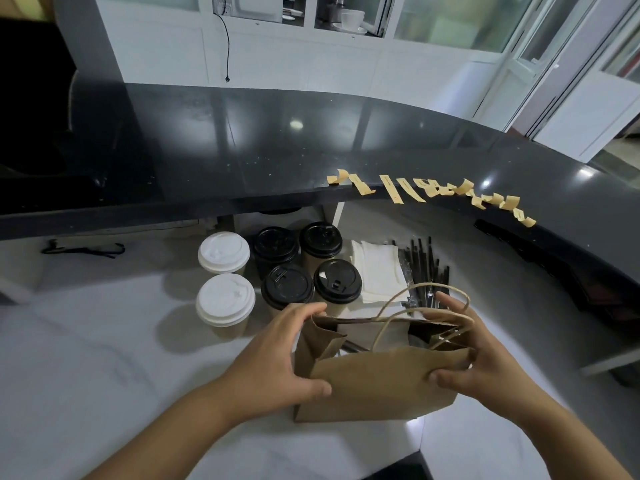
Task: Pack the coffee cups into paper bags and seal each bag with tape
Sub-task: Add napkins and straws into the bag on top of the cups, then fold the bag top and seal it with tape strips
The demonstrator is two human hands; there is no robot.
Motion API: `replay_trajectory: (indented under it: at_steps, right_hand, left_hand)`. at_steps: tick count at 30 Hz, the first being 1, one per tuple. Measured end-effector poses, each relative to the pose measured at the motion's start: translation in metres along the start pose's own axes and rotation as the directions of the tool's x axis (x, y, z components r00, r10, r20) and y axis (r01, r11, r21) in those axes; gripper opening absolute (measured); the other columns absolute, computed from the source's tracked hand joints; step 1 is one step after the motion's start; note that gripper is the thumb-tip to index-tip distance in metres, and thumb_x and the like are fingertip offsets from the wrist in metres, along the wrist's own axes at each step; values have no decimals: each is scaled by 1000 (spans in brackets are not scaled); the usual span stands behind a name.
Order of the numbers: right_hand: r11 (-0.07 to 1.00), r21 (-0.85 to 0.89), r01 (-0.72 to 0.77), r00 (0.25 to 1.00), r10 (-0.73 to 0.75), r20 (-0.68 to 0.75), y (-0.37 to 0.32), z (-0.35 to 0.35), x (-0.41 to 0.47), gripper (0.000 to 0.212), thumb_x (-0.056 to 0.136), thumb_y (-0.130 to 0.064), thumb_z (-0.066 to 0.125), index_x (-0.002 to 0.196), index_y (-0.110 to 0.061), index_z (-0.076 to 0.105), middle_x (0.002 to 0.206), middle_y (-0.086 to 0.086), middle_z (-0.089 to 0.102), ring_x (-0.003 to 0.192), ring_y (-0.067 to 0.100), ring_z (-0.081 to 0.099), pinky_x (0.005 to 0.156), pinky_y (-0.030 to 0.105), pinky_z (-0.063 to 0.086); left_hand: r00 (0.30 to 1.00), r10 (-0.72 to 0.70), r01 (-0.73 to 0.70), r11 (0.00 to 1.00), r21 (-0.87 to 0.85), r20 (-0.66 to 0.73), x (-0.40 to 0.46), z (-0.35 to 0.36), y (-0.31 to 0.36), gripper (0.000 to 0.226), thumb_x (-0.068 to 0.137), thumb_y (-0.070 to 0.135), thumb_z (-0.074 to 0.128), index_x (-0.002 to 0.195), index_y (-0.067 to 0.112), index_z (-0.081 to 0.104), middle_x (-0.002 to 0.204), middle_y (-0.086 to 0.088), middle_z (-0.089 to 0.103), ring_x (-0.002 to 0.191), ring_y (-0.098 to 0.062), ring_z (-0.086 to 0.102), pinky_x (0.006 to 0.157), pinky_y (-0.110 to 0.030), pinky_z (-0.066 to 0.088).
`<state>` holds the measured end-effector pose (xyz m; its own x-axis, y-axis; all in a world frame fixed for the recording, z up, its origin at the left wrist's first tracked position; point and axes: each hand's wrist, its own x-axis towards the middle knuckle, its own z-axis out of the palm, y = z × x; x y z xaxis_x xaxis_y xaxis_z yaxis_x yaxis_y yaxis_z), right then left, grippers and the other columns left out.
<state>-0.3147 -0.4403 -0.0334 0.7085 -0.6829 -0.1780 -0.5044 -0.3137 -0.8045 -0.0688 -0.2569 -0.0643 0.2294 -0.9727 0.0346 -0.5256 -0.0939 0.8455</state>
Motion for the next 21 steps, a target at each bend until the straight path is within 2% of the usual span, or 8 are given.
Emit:
replay_trajectory:
  at_steps: [3, 7, 9, 12, 16, 18, 21]
  right_hand:
    - [1000, -2, 0, 1000, 0, -7, 1, 1, 0, 93, 64, 14, 78, 138, -26, 39, 117, -40, 52, 114, -7, 53, 74, 15, 52]
    - [1000, -5, 7, 1000, -7, -23, -1, 2, -1, 90, 64, 12, 78, 138, -23, 41, 117, -50, 43, 113, -15, 48, 75, 13, 51]
    - [1000, 4, 2, 1000, -2, -30, -2, 2, -2, 94, 65, 12, 78, 140, -29, 38, 116, -46, 46, 112, -13, 49, 75, 13, 51]
    - [1000, 9, -14, 999, 15, -44, -3, 2, -3, 101, 65, 11, 79, 136, -45, 34, 120, -26, 55, 112, -9, 52, 76, 13, 50]
    - [1000, -12, 0, 1000, 0, -28, -5, -1, -3, 99, 67, 7, 79, 133, -51, 34, 126, -13, 56, 111, -8, 53, 77, 14, 50]
    - [1000, -12, 5, 1000, -5, -11, -7, -4, -1, 97, 66, -4, 82, 130, -58, 36, 127, -12, 56, 114, -3, 54, 83, 18, 51]
    - [999, -41, 11, 1000, -10, 21, -12, -10, 0, 86, 60, -29, 78, 127, -64, 36, 126, -18, 56, 117, 2, 53, 96, 26, 46]
  left_hand:
    - [997, 44, -43, 999, 13, -66, 0, 2, 0, 72, 62, 27, 82, 117, 51, 43, 122, 38, 36, 116, 15, 38, 90, 0, 26]
    - [990, 54, -57, 998, -20, -131, 0, 6, -3, 59, 61, 23, 81, 107, 48, 56, 118, 30, 47, 112, 8, 47, 89, -2, 30]
    - [989, 46, -50, 998, -25, -143, 0, 8, -6, 54, 61, 26, 79, 107, 46, 59, 117, 27, 50, 112, 5, 49, 89, -3, 32]
    - [988, 33, -45, 996, -73, -153, 0, 10, -7, 52, 62, 26, 77, 106, 47, 61, 113, 24, 54, 111, 2, 52, 89, -6, 35]
    - [982, 39, -64, 989, -132, -186, 1, 12, -6, 46, 64, 28, 75, 106, 42, 62, 109, 20, 58, 107, -3, 56, 89, -11, 40]
    - [976, 47, -80, 986, -147, -212, 2, 13, -7, 40, 65, 35, 71, 104, 39, 64, 106, 20, 60, 105, -3, 58, 88, -12, 42]
    - [968, 60, -97, 984, -146, -244, 5, 14, -7, 38, 67, 40, 69, 105, 40, 65, 106, 22, 62, 104, -1, 59, 88, -10, 41]
